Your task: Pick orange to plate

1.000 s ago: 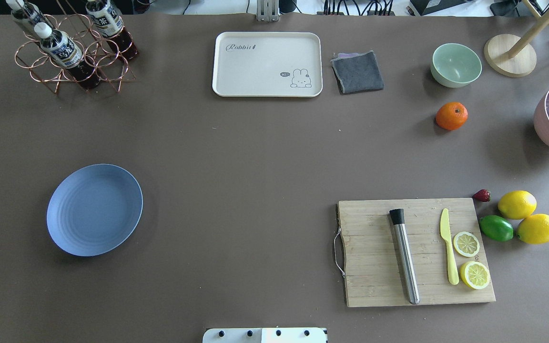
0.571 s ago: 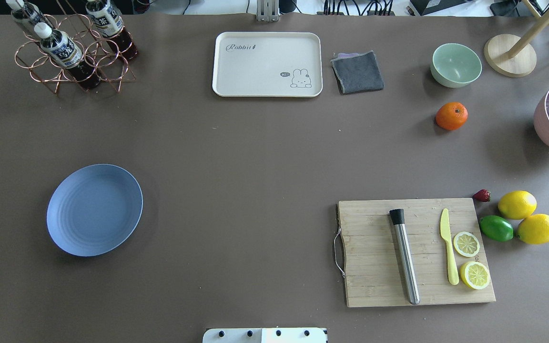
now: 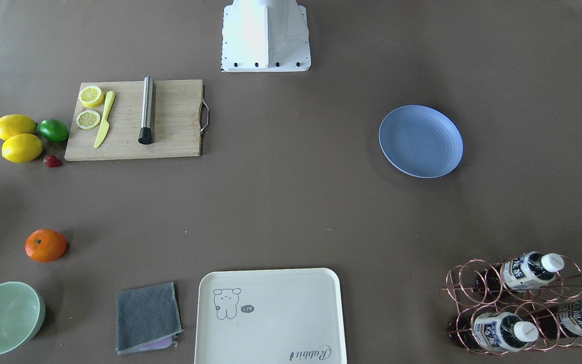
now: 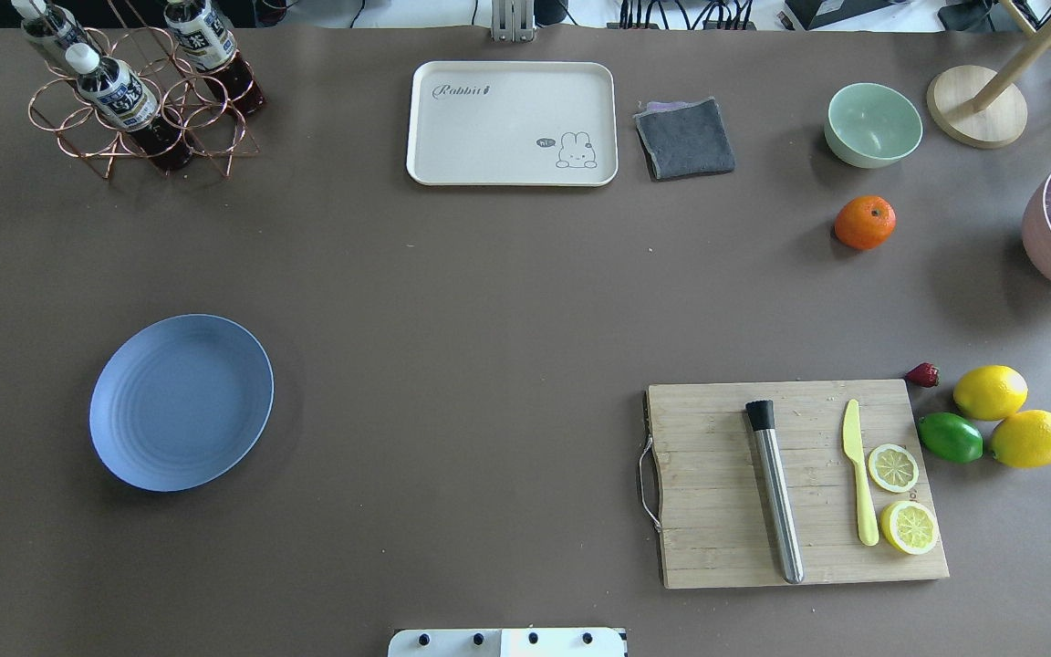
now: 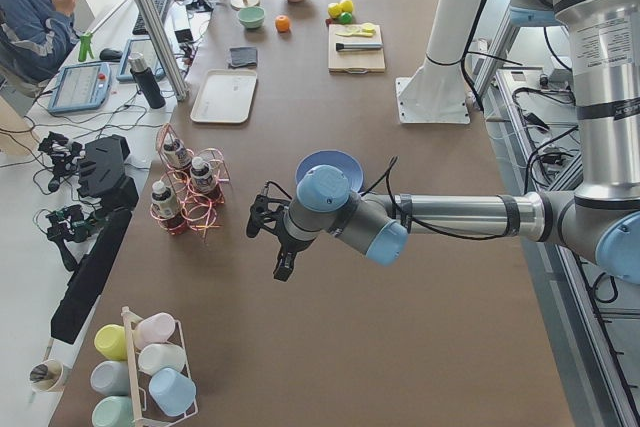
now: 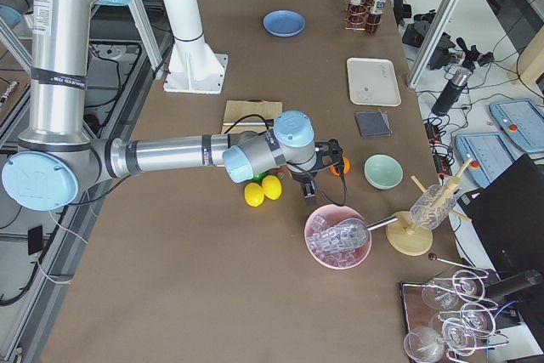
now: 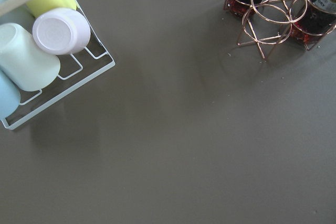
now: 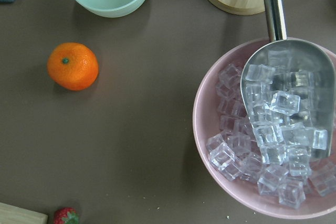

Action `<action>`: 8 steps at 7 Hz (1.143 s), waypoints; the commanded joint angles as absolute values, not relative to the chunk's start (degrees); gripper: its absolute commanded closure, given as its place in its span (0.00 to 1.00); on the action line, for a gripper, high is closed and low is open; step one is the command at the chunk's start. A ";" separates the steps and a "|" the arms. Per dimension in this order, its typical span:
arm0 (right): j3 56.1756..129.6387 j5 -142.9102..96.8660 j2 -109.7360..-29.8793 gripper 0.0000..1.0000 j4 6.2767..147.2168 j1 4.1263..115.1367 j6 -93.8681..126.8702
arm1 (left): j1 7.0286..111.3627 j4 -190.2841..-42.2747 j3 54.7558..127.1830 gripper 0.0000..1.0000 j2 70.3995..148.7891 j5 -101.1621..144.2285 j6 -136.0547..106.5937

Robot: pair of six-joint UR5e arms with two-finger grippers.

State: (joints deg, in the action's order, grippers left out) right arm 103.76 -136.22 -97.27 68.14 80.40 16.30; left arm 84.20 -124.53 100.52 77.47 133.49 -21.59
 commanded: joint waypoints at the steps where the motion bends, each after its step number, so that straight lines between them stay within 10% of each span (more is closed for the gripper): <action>1: 105.20 -133.01 -97.29 0.02 61.98 72.55 30.88 | 72.83 -137.30 99.41 0.02 75.94 133.16 -39.90; 4: 106.17 -124.11 -97.12 0.02 61.88 64.97 37.77 | 58.77 -149.81 98.79 0.03 76.11 127.31 -60.40; 8: 106.17 -123.49 -96.68 0.01 61.00 63.63 38.06 | 44.66 -152.23 98.09 0.31 78.75 115.84 -66.01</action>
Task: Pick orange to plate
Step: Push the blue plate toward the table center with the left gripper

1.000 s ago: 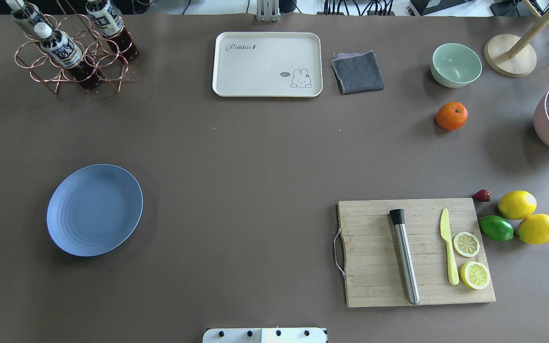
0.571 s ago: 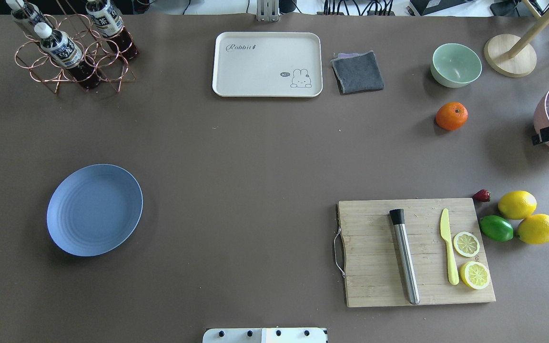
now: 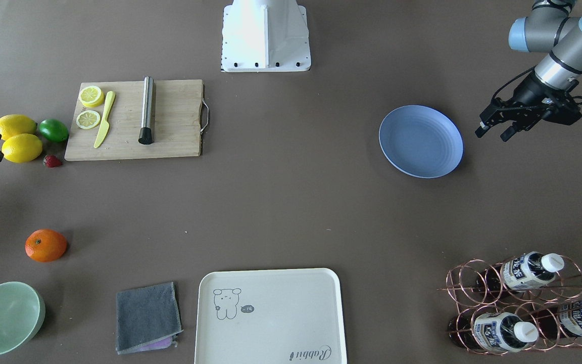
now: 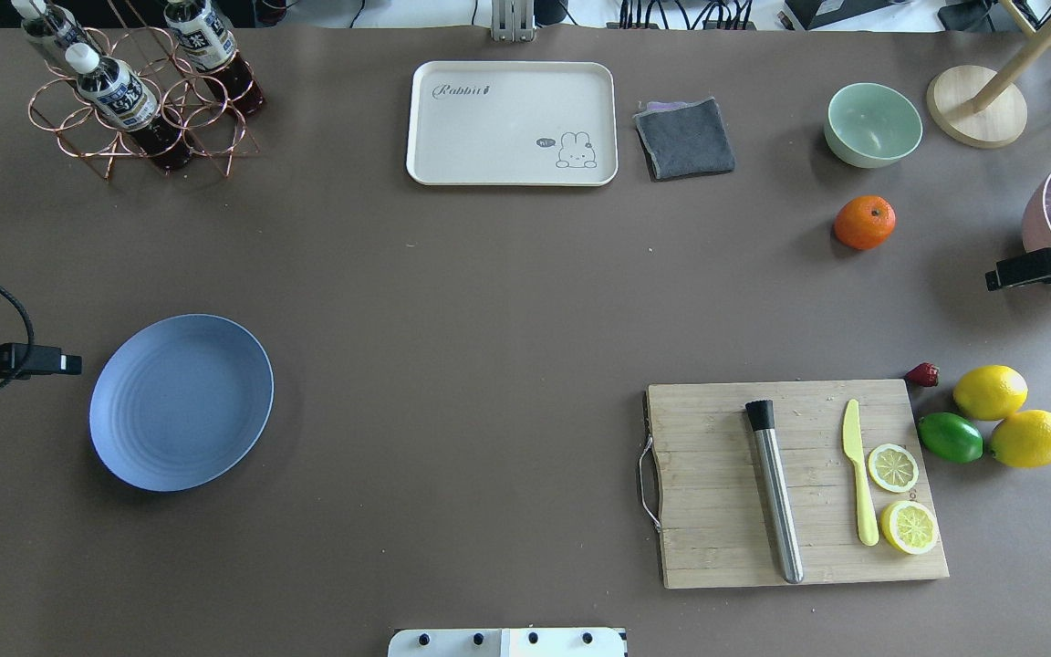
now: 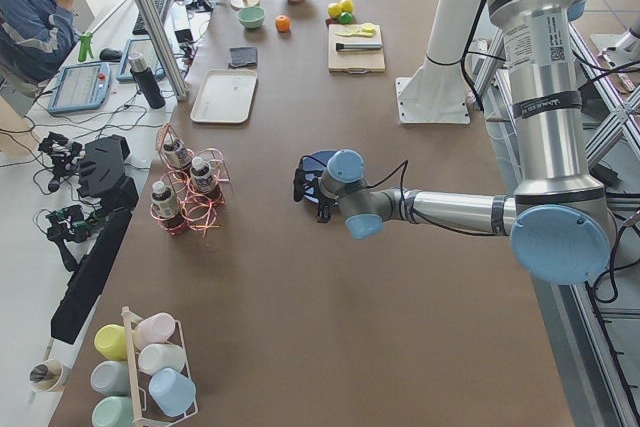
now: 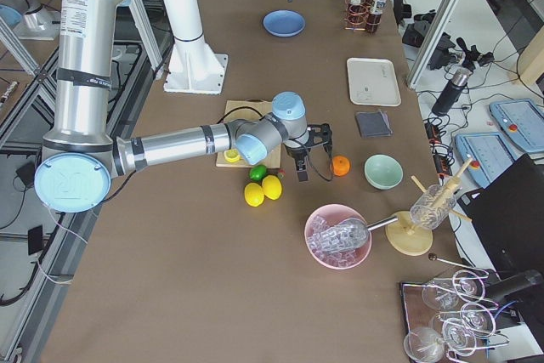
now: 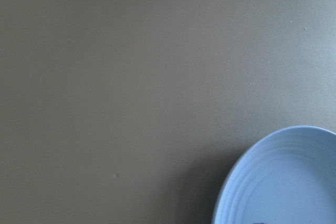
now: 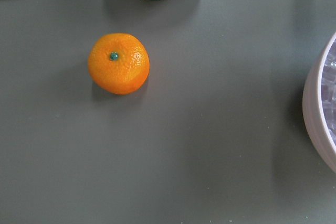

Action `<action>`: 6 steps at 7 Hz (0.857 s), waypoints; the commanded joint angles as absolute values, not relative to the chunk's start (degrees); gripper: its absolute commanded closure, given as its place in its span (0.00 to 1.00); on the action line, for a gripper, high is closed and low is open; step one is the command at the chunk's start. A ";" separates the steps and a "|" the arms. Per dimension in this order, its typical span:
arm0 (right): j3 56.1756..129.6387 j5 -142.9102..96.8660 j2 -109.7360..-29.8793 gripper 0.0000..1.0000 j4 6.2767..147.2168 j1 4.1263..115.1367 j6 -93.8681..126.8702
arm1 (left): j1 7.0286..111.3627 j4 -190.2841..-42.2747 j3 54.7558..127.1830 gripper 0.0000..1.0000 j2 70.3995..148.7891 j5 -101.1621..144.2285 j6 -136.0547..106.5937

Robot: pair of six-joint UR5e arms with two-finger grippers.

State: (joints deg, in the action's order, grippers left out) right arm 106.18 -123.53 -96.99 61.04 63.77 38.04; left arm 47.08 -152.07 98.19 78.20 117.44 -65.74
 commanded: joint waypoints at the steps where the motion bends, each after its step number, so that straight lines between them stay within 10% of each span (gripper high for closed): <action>1: 106.17 -123.49 -96.68 0.01 61.00 63.55 38.06 | 43.26 -152.14 98.00 0.34 78.92 115.67 -65.92; 3: 106.17 -123.49 -96.68 0.01 61.00 63.37 38.06 | 39.92 -152.05 97.56 0.43 78.92 113.31 -65.92; 6: 106.17 -123.57 -96.68 0.01 61.00 63.28 38.06 | 39.90 -152.14 96.25 0.92 79.10 113.29 -65.66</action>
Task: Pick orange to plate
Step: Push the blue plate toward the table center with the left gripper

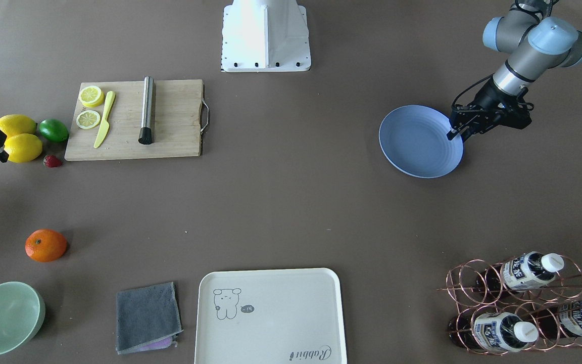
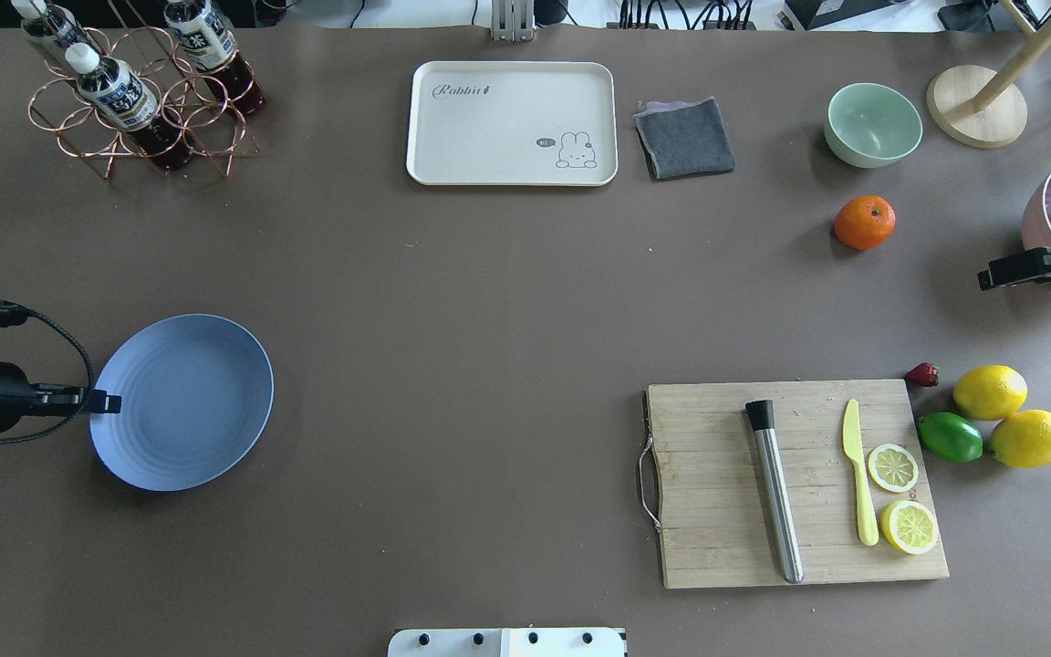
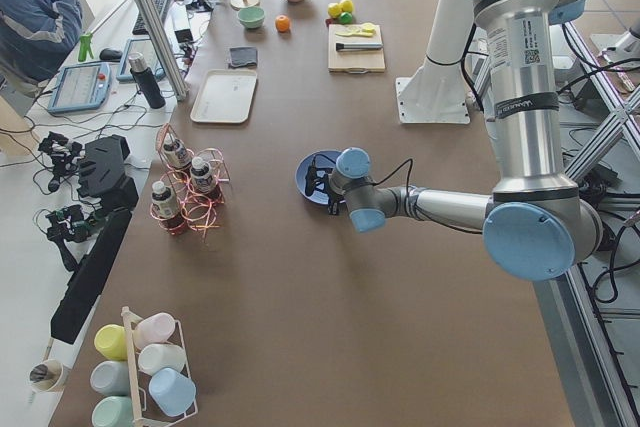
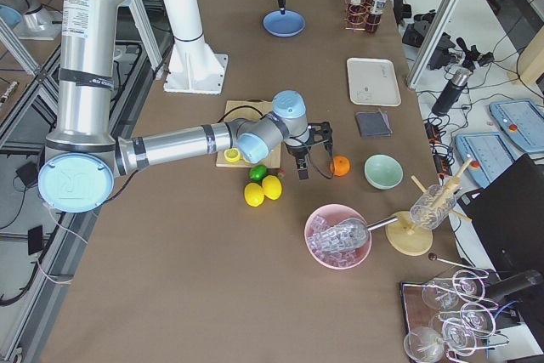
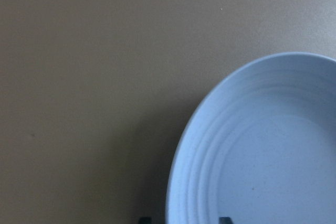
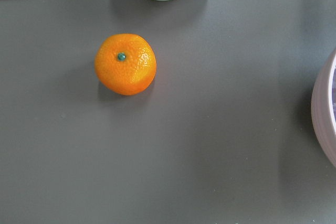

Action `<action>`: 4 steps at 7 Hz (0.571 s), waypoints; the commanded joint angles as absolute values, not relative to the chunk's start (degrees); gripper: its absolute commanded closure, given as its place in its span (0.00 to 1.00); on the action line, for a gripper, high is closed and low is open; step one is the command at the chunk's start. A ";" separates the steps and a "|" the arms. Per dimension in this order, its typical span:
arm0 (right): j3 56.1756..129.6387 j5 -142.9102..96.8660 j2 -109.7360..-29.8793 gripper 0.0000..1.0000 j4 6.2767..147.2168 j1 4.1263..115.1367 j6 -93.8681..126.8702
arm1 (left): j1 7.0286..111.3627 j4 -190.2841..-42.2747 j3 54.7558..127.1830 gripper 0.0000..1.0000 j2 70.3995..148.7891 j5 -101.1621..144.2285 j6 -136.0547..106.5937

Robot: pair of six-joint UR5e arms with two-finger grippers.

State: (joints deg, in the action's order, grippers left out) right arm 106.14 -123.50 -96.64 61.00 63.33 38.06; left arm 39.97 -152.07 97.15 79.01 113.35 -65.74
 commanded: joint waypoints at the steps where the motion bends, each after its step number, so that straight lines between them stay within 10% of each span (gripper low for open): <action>1: 106.17 -123.49 -96.68 0.01 61.00 63.37 38.06 | 39.90 -152.14 96.24 1.00 79.10 113.29 -65.65; 4: 106.17 -123.66 -96.68 0.01 61.00 63.37 38.06 | 40.34 -152.23 100.80 1.00 80.41 114.08 -67.14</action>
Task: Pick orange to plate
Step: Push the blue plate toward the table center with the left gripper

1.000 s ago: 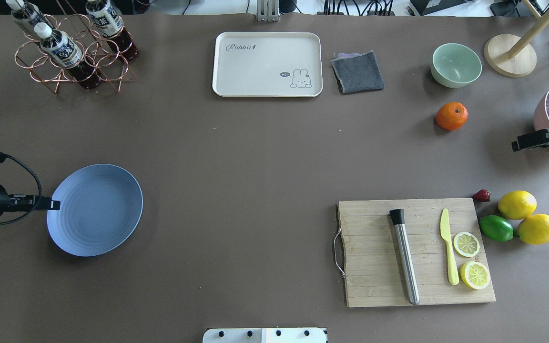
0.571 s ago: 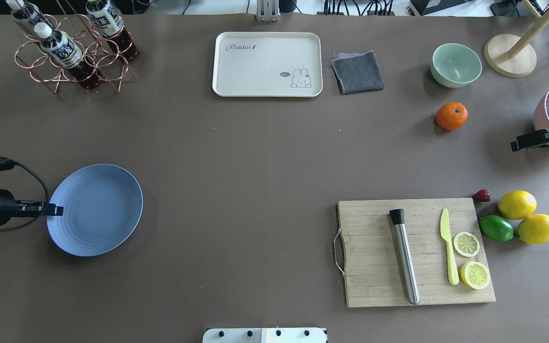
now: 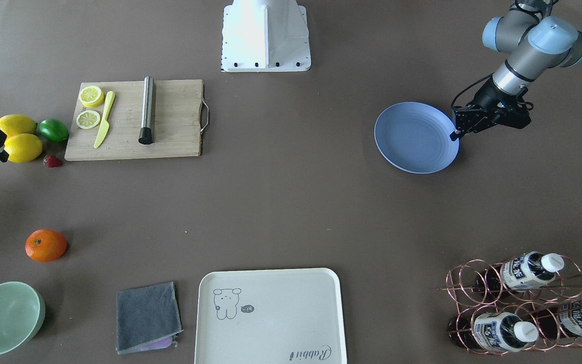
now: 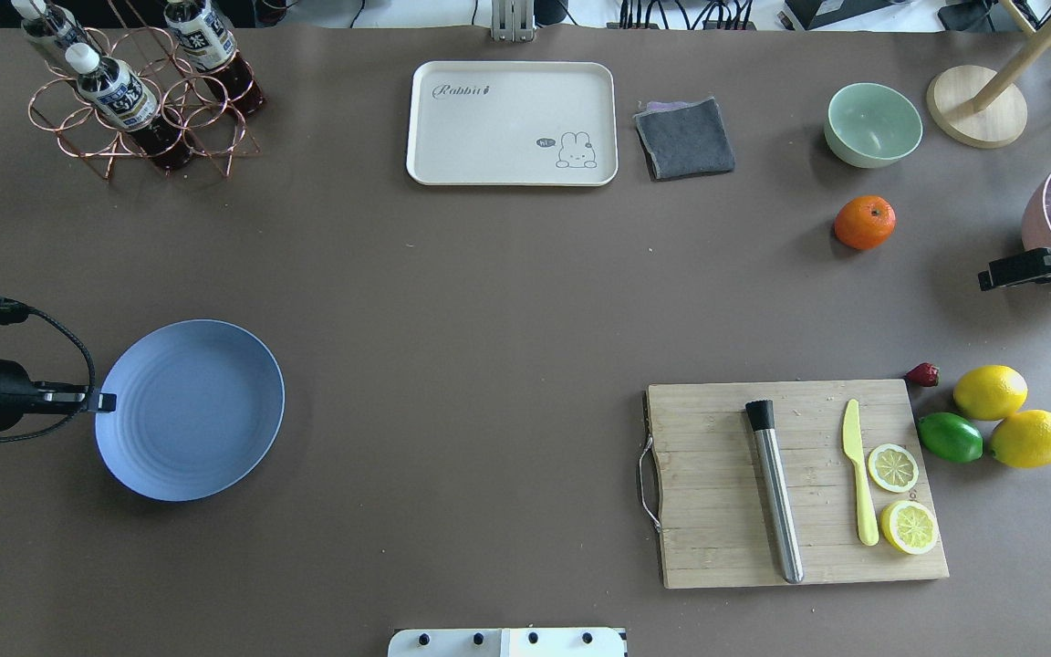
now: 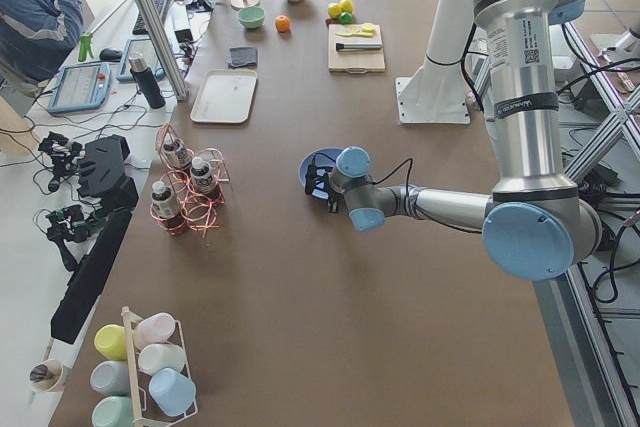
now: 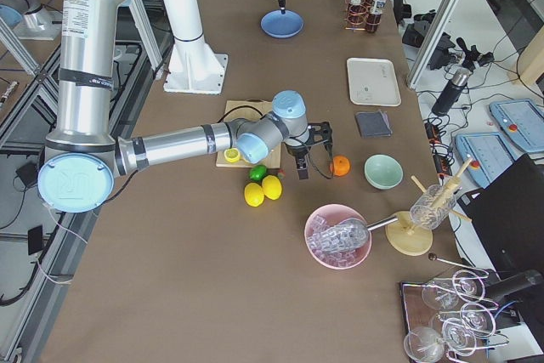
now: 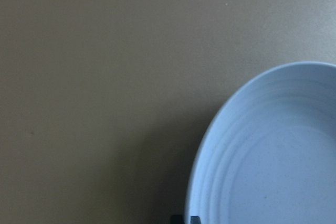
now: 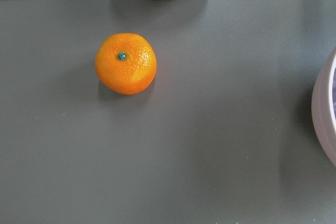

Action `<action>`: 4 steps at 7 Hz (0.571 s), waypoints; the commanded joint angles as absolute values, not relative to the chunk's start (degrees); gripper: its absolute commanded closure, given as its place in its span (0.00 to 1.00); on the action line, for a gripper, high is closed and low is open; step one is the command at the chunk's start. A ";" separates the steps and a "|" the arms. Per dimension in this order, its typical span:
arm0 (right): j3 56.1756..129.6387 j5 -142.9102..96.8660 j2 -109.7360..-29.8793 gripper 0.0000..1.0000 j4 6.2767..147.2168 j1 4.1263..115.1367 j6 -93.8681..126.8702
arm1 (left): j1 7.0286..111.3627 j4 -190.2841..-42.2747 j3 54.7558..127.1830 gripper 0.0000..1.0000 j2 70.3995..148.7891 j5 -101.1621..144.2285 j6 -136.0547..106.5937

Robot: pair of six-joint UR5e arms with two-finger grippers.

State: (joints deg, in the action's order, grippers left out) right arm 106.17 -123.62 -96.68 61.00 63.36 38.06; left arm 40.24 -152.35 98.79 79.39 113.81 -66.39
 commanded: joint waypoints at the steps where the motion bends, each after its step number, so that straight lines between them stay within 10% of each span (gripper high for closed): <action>1: 106.17 -123.66 -96.68 0.01 61.00 63.37 38.06 | 40.17 -150.75 99.85 1.00 85.64 113.82 -72.28; 4: 106.26 -123.66 -96.59 0.01 61.00 63.19 38.06 | 37.46 -134.52 98.44 1.00 102.70 113.12 -76.37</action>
State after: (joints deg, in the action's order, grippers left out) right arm 106.23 -123.66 -96.63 61.00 63.29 38.05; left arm 39.25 -141.00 98.68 96.24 113.28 -75.09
